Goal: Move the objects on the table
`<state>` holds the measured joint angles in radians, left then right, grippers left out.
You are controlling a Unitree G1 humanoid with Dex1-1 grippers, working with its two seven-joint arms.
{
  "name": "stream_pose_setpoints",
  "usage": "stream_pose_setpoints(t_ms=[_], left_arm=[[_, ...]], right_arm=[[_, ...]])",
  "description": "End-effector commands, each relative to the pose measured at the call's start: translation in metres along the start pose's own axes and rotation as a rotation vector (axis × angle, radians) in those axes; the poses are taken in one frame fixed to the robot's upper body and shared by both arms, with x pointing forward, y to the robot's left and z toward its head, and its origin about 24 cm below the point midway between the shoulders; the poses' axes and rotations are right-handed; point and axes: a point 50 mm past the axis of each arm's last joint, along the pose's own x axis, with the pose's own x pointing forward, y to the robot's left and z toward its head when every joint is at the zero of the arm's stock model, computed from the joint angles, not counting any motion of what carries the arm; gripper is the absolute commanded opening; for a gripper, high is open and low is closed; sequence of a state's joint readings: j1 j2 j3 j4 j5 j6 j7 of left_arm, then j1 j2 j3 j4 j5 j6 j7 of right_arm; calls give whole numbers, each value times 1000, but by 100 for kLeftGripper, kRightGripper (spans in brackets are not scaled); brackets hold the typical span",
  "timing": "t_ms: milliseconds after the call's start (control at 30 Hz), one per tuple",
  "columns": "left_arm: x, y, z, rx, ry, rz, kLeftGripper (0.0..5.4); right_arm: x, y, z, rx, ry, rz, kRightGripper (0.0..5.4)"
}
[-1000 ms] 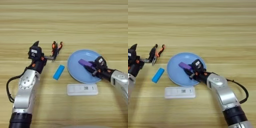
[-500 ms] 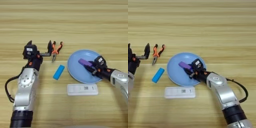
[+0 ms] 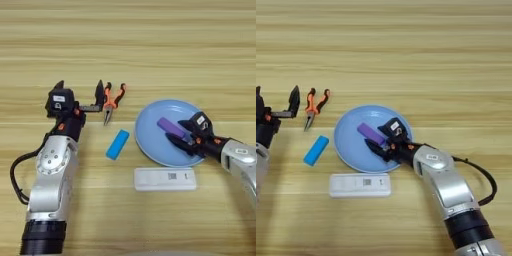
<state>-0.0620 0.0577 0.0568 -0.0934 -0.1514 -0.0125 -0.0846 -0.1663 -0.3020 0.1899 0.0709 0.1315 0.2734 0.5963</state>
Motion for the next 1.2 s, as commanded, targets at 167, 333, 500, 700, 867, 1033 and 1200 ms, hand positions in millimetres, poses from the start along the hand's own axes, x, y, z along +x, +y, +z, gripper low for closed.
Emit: stream_pose_setpoints(t_ms=[167,333,500,700,867,1033,1200], left_arm=[[3,0,2,36,-19,6,540],[3,1,1,56,-20,6,540],[3,2,0,73,-21,5,540],[2,2,-4,87,-18,7,540],[0,2,-8,93,-7,4,540],[0,2,-12,96,7,-4,540],[0,-1,-15,97,16,-19,540]], right_arm=[[-2,-7,20,-29,-75,-41,392],[-3,-8,32,-37,-148,-49,440],[-8,-9,45,-59,-214,-43,498],[-13,-10,57,-84,-260,-34,538],[-18,-10,63,-107,-288,-16,538],[-21,-14,67,-111,-302,-28,538],[-19,-11,66,-84,-331,-14,538]])
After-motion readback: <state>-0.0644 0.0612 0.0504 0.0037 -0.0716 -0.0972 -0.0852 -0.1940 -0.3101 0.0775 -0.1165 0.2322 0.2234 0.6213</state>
